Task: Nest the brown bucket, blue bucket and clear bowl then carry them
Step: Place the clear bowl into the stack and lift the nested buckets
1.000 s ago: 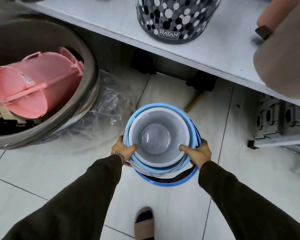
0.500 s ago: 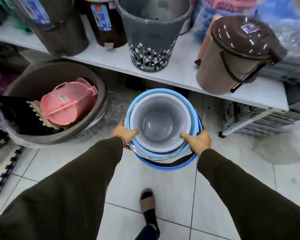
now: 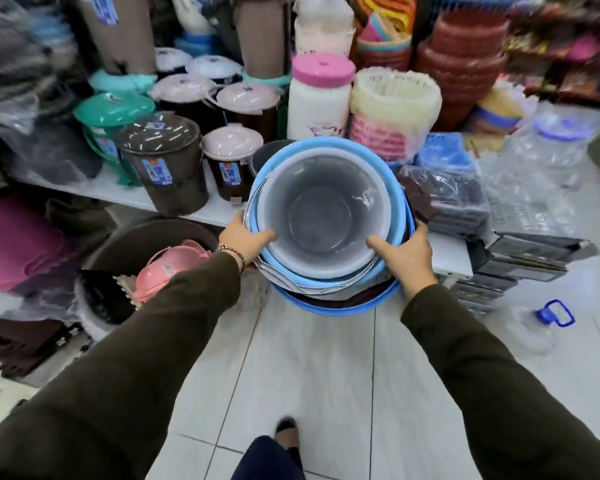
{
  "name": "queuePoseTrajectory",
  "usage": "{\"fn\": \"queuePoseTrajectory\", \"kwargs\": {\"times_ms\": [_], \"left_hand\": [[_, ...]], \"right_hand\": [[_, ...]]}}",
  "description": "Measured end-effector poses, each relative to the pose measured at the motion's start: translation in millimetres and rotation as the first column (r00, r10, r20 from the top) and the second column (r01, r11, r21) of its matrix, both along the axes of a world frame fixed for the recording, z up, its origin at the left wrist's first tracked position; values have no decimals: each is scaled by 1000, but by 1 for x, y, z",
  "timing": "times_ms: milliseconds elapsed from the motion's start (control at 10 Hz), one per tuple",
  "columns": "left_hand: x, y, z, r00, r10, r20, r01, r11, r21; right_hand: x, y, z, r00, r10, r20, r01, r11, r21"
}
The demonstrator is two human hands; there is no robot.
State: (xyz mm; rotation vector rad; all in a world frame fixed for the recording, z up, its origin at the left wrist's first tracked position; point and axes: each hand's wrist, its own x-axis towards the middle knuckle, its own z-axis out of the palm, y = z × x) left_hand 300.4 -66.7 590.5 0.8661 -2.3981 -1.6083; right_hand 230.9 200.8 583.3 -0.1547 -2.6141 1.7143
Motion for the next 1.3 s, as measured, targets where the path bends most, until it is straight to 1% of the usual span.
{"fn": "queuePoseTrajectory", "kwargs": {"times_ms": [100,200,300,400,500,600,700,800,900,1000,1100,1200,1300], "left_hand": [[-13,-4,36,998,-3,-70,2,1000,-13],[-42,-17,76,992,10,-122,-14,999,-31],[-64,-30,92,990,18,-138,-21,1000,-23],[-115,-60,108,984,34,-175,-36,999,-9],[-156,-81,112,985,35,-168,-36,999,-3],[-228,-116,106,991,36,-125,-36,999,-4],[-279,-143,89,997,30,-69,-29,999,17],[-336,-173,62,997,23,68,-26,999,47],[-359,-186,37,985,12,171,-22,998,52],[-387,-202,-15,939,13,343,-54,993,109],[-398,-205,-52,894,-13,448,-51,990,131],[-406,-202,-96,827,15,562,20,998,-56],[-412,-204,-105,805,49,591,32,992,-125]], "right_hand": [[-13,-5,34,999,4,-48,-4,1000,-12],[-47,-21,74,993,24,-116,-27,999,-18],[-73,-35,92,988,39,-150,-42,999,-19],[-129,-66,110,982,59,-180,-58,998,15],[-171,-87,114,981,77,-179,-76,997,13],[-238,-124,109,992,76,-99,-75,997,22],[-291,-148,94,996,73,-45,-70,995,65],[-354,-179,59,995,52,80,-62,990,127],[-366,-194,41,980,44,194,-78,982,171],[-384,-213,-4,951,14,308,-78,978,196],[-395,-217,-34,931,4,364,-87,973,213],[-393,-216,-64,917,-28,397,-96,952,290],[-400,-216,-76,914,-26,405,-107,948,301]]}}
